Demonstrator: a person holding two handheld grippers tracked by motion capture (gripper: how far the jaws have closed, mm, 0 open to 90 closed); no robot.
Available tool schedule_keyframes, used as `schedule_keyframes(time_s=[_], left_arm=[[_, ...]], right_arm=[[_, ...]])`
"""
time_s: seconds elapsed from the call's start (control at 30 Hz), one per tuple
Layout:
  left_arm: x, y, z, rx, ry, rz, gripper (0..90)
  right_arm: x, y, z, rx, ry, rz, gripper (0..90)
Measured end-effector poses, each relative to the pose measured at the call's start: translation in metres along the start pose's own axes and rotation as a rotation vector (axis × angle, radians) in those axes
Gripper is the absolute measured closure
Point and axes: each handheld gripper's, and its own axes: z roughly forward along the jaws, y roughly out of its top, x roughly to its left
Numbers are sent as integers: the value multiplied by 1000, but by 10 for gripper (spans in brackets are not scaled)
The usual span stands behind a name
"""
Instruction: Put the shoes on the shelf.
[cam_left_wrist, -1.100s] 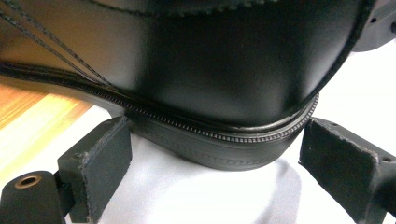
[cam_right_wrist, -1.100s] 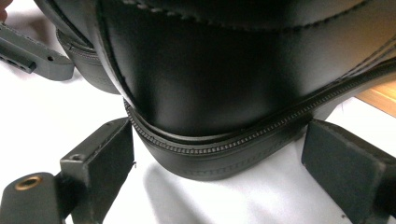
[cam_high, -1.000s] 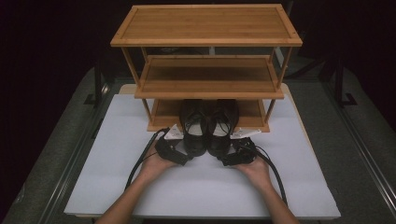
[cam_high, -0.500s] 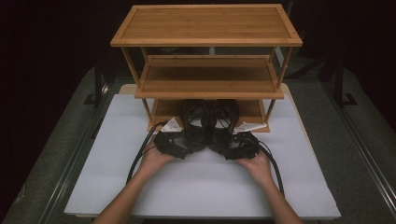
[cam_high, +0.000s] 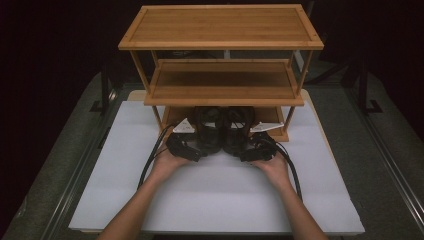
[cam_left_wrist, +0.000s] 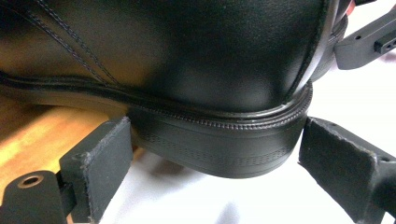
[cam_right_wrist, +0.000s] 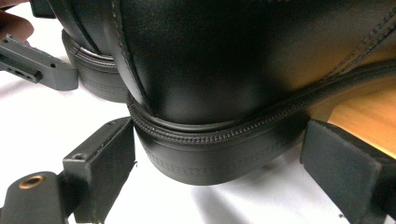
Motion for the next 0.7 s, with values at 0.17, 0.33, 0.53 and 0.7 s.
schedule_keyframes(time_s=[0.17,0.33,0.53,0.7], left_arm=[[8,4,4,-5,15,-5,96],[14,7,9,-14,34,-6,96],[20,10,15,-21,51,-8,96],[26,9,21,-30,60,-22,96]], right_arm=[[-6,7,5,-11,-11,9,103],[-11,10,11,-21,-18,20,103],[-17,14,16,-32,-35,31,103],[-20,19,20,-31,-53,27,103]])
